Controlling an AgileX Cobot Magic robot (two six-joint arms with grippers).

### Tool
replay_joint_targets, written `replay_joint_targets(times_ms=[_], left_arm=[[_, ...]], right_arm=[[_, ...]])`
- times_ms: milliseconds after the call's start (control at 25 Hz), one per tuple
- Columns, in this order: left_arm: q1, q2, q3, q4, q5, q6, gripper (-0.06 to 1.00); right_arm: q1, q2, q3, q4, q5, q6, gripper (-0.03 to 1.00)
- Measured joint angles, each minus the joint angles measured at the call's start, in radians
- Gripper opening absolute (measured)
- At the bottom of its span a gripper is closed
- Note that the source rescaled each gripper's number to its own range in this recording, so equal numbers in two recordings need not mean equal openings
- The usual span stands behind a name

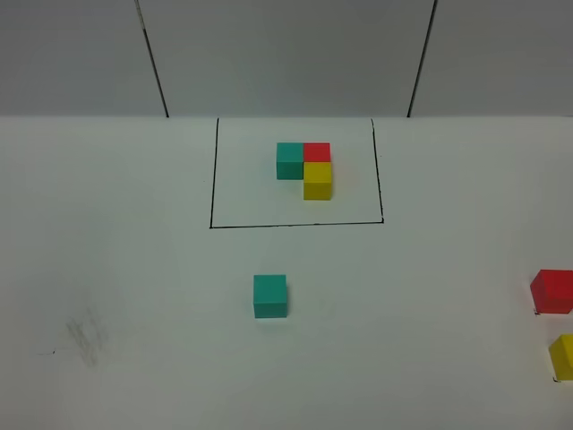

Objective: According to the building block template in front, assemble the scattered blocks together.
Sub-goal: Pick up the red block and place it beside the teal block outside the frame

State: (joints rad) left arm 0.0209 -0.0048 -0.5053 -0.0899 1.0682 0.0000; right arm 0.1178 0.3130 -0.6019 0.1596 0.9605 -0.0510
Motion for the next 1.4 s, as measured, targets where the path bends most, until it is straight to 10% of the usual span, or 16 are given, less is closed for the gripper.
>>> replay_joint_targets(times_ms=[640,1400], left_arm=[[0.0,0.0,0.0,0.0,0.0,0.0,0.56],[0.0,0.0,0.0,0.0,0.0,0.0,0.56]], right_arm=[[0.0,0.947,-0.396,-0.082,-0.053,0.038,1.0],[-0.002,1.434,-0.454,-0.166,-0.223,0.057,0.94]])
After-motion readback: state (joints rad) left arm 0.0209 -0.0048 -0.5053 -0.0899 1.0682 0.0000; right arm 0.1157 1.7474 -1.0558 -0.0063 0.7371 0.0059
